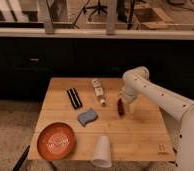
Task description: Place the pepper in the ceramic bowl
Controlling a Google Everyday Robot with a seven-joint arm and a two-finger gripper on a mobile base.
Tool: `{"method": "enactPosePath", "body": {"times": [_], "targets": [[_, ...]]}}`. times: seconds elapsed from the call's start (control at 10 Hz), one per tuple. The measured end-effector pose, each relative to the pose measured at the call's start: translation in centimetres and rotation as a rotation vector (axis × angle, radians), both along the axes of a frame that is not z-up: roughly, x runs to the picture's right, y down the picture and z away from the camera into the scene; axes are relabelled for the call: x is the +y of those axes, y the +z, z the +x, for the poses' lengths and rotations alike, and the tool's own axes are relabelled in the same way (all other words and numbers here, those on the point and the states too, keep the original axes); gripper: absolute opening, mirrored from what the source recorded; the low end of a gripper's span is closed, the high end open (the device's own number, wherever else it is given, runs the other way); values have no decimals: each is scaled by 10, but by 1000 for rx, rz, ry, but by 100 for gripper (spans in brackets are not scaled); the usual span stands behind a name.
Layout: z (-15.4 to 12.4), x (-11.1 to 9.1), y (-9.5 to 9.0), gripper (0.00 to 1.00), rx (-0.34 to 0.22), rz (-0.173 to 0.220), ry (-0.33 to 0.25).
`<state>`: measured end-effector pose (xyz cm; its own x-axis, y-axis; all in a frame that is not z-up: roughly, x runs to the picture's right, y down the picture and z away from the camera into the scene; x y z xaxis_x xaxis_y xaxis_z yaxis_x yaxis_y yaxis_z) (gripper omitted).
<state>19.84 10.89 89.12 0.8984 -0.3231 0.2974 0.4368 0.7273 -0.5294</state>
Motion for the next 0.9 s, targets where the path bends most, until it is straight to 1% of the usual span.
{"method": "enactPosePath", "body": {"times": [0.9], "targets": [[1,-1,0,80,-7,0,-11]]}}
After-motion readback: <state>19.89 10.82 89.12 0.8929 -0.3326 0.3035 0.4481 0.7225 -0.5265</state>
